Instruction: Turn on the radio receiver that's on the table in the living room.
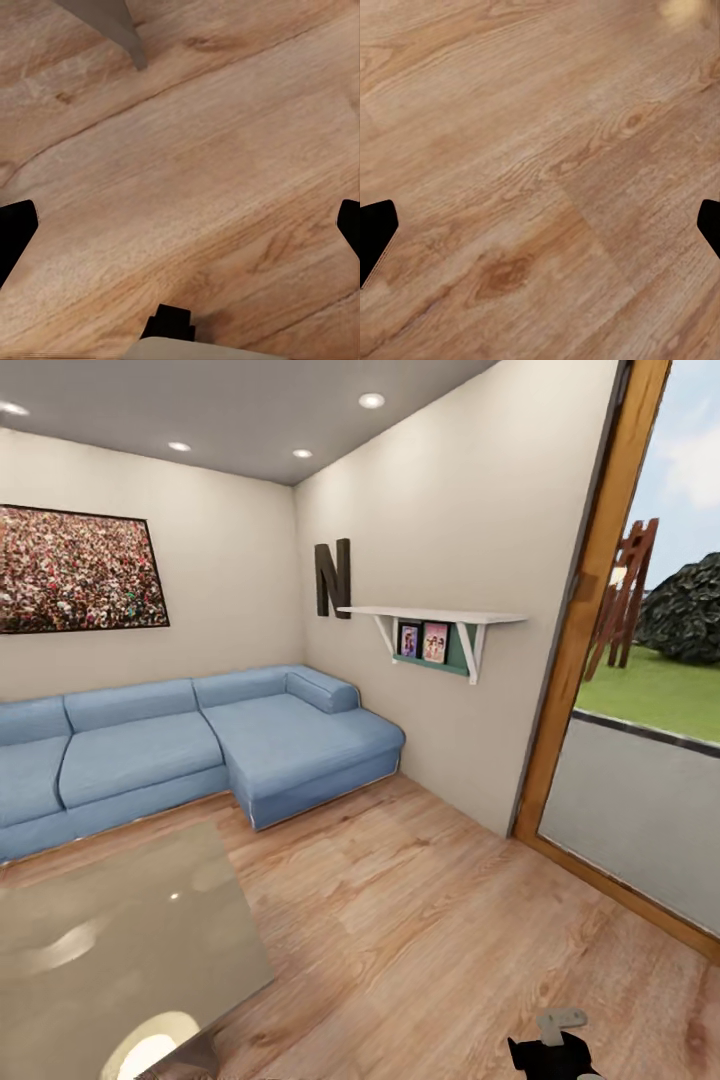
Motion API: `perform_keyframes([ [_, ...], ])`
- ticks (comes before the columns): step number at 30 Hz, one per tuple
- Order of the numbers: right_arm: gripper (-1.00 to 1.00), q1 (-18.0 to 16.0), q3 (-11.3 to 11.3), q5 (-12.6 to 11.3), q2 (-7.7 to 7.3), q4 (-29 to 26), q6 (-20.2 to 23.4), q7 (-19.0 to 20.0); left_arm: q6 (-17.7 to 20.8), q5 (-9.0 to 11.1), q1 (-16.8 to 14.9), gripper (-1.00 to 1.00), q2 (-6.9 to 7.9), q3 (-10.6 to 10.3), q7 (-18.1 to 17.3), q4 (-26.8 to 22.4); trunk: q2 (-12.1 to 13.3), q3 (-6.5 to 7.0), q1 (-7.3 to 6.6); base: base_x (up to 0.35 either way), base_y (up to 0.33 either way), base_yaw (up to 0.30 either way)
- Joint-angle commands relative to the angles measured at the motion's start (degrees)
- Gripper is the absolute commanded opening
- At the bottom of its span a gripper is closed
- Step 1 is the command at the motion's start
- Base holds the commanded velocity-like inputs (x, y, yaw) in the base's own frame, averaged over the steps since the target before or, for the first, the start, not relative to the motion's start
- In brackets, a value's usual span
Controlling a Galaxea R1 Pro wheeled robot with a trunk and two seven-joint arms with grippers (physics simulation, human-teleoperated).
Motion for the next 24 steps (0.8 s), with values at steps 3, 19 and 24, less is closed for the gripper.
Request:
perform_keyframes([
  [3, 1.00, 0.0, 0.0, 0.0, 0.00, 0.0, 0.0, 0.0, -0.1, -0.2, 0.0, 1.00, -0.19, -0.1, 0.0, 0.0, 0.0, 0.00, 0.00, 0.000, 0.000, 0.300],
  [19, 1.00, 0.0, -0.1, -0.1, -0.09, 0.0, -0.1, 0.0, -10.9, -0.4, 0.0, 1.00, -0.53, -0.4, -0.1, 1.9, 0.0, 0.00, 0.00, 0.000, 0.000, 0.300],
  [24, 1.00, 0.0, -0.1, -0.1, -0.09, 0.0, -0.1, 0.1, -10.8, -0.4, 0.0, 1.00, -0.44, -0.4, 0.0, 2.1, 0.0, 0.00, 0.00, 0.000, 0.000, 0.300],
])
